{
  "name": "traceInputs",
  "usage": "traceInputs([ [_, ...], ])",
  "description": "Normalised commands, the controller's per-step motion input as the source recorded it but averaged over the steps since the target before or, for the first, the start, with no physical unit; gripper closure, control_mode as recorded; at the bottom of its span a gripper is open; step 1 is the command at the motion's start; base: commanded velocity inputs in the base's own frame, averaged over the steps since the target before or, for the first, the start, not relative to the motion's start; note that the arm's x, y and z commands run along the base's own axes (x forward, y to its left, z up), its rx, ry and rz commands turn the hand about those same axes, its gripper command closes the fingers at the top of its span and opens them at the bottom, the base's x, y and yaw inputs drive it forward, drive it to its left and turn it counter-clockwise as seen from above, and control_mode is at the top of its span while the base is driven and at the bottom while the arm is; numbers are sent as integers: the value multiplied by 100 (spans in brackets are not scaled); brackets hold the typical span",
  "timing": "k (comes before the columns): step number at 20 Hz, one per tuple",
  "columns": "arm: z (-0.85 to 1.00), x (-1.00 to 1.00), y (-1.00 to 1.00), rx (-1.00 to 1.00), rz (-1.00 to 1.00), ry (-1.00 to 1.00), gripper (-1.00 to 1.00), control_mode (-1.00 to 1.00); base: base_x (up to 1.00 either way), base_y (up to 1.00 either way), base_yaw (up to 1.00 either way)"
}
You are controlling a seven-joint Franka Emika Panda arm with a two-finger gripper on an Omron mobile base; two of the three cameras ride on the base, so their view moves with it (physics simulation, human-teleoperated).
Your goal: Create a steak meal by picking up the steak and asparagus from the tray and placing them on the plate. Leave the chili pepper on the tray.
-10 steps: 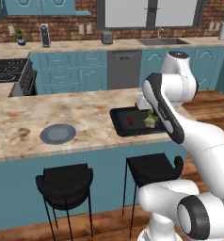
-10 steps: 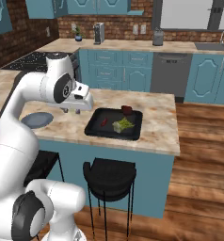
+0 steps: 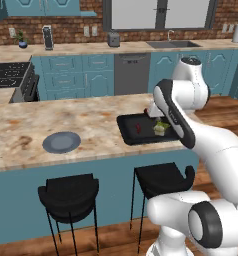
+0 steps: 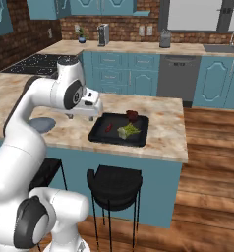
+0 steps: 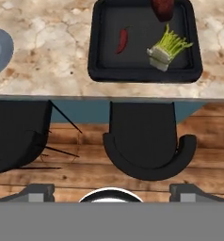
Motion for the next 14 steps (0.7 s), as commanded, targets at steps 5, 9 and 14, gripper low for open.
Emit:
traceInputs([
  [5, -46, 6, -41, 2, -3, 0, -100, -100, 0, 0, 0],
  [9, -32, 24, -49, 19, -19, 0, -100, -100, 0, 0, 0],
  [14, -15, 31, -39, 18, -21, 0, -100, -100, 0, 0, 0],
])
